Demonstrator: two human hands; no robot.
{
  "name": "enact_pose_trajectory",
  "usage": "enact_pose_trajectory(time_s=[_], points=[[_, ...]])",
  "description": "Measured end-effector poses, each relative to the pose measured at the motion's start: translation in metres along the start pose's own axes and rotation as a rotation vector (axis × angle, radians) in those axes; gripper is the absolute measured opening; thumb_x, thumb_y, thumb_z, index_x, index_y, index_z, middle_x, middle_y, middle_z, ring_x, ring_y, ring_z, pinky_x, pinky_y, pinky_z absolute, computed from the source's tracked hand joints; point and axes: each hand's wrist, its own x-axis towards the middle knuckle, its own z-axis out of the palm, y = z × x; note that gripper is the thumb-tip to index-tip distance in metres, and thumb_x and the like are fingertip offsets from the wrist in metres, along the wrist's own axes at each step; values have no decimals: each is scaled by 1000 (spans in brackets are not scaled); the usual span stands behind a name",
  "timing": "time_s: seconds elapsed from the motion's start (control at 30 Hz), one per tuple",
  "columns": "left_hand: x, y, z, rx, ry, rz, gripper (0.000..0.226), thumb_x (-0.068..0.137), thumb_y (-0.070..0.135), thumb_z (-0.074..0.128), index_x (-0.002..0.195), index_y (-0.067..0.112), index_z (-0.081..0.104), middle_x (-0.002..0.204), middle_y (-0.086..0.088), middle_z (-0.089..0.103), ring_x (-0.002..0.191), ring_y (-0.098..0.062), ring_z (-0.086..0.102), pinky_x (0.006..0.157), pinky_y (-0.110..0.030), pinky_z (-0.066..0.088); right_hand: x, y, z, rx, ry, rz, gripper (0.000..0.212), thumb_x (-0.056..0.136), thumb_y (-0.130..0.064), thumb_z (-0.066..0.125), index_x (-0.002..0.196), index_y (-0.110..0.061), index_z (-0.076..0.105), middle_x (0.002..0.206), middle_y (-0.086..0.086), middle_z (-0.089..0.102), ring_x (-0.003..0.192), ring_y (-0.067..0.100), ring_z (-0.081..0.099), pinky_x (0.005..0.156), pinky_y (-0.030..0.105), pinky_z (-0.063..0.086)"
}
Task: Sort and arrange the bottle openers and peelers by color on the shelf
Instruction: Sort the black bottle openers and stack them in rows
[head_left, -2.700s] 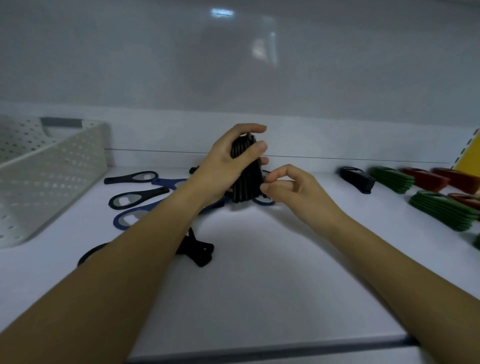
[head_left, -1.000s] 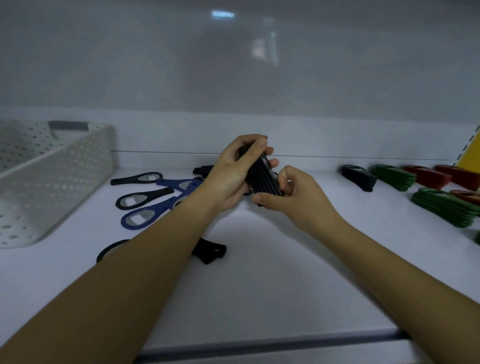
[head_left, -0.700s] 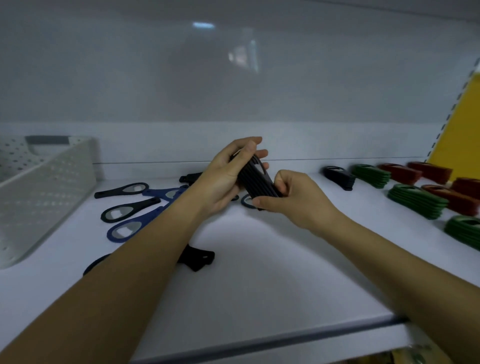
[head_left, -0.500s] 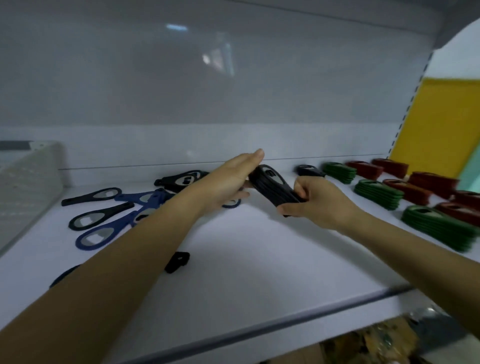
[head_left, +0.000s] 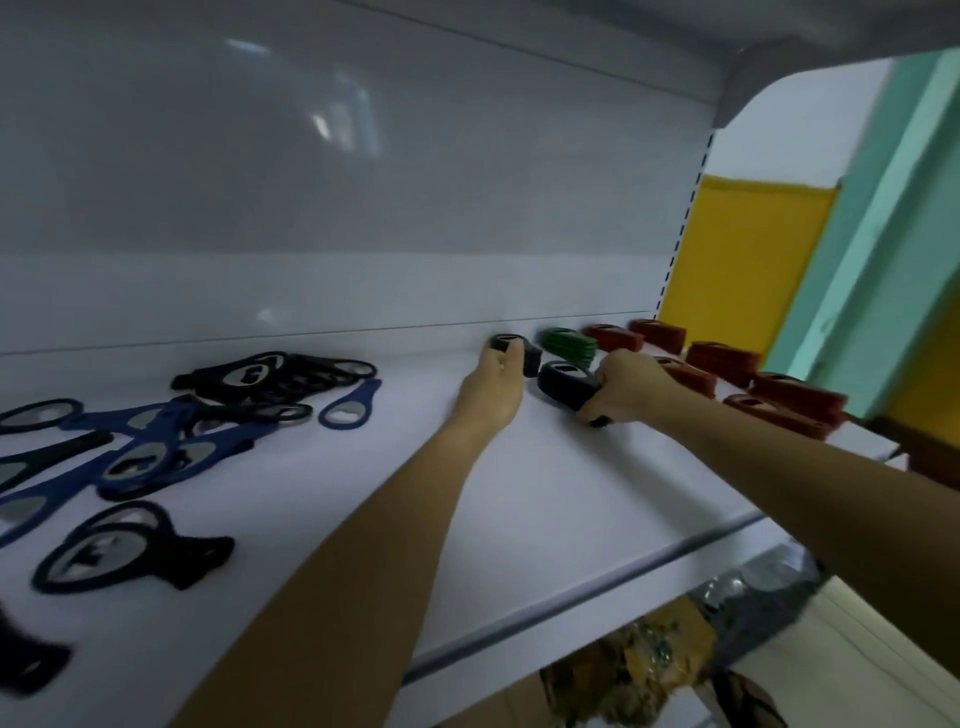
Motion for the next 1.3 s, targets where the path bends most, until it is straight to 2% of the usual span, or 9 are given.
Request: enact_pose_trajectory(time_s=[0.17, 0.33, 0.4, 0.47, 0.67, 0.83, 0.93, 1.1, 1.3], points=[[6, -17, -4, 10, 24, 38, 42, 98, 47, 31, 120, 15, 48, 120, -10, 60, 112, -24, 52, 85, -27, 35, 5, -1, 8, -16, 60, -4, 17, 77, -13, 68, 85, 0, 61, 65, 6, 48, 59, 17, 47, 41, 22, 30], [1, -16, -1, 77, 2, 92, 42, 98, 45, 32, 119, 12, 49, 118, -10, 60, 110, -26, 53, 85, -28, 37, 2, -4, 16, -67, 124, -21, 19, 82, -10, 59, 70, -5, 45, 73, 11, 48, 70, 25, 51, 43, 25, 33], [-3, -16, -1, 130, -1, 135, 43, 99, 43, 32, 115, 8, 50, 115, -13, 60, 109, -29, 53, 85, -30, 39, -1, -4, 19, -66, 157, -22, 17, 83, -14, 60, 86, -5, 46, 81, 10, 49, 74, 27, 52, 52, 29, 39], [-6, -16, -2, 152, -10, 163, 42, 99, 42, 33, 112, 7, 50, 114, -14, 60, 108, -30, 53, 81, -30, 38, -5, -4, 22, -48, 172, -17, 36, 83, -21, 62, 106, -4, 39, 87, 10, 49, 81, 30, 55, 58, 33, 41], [-7, -15, -6, 115, -6, 168, 42, 99, 41, 33, 115, 7, 50, 118, -13, 58, 110, -30, 53, 84, -31, 40, -14, -3, 17, -99, 220, -34, 52, 84, -32, 62, 118, -7, 33, 104, 12, 57, 88, 30, 54, 62, 34, 41], [3, -8, -40, 317, 60, 260, 40, 100, 36, 34, 125, 7, 47, 125, -12, 55, 102, -20, 51, 78, -22, 35, -27, -16, 14, -76, 439, -356, 49, 88, -28, 56, 130, -9, 41, 125, 13, 52, 114, 31, 46, 89, 39, 41], [10, -5, -83, 561, 27, 247, 48, 100, 40, 32, 132, 7, 42, 133, -16, 48, 119, -29, 47, 95, -30, 35, -30, -40, 26, 17, 342, -521, 45, 89, -26, 55, 130, -10, 45, 128, 11, 50, 117, 27, 44, 89, 34, 37], [-2, -37, -171, 893, -1, 122, 48, 99, 40, 31, 129, 5, 45, 129, -20, 49, 113, -34, 48, 93, -35, 37, -15, -105, 58, 214, 132, -605, 36, 91, -29, 53, 124, -15, 50, 125, 7, 52, 118, 23, 45, 94, 32, 38], [-38, -94, -237, 974, -12, 6, 48, 101, 37, 25, 144, 17, 33, 150, -10, 32, 135, -25, 32, 111, -29, 24, 7, -181, 77, 336, 47, -670, 35, 92, -23, 53, 123, -7, 51, 122, 13, 54, 111, 27, 50, 86, 27, 38]])
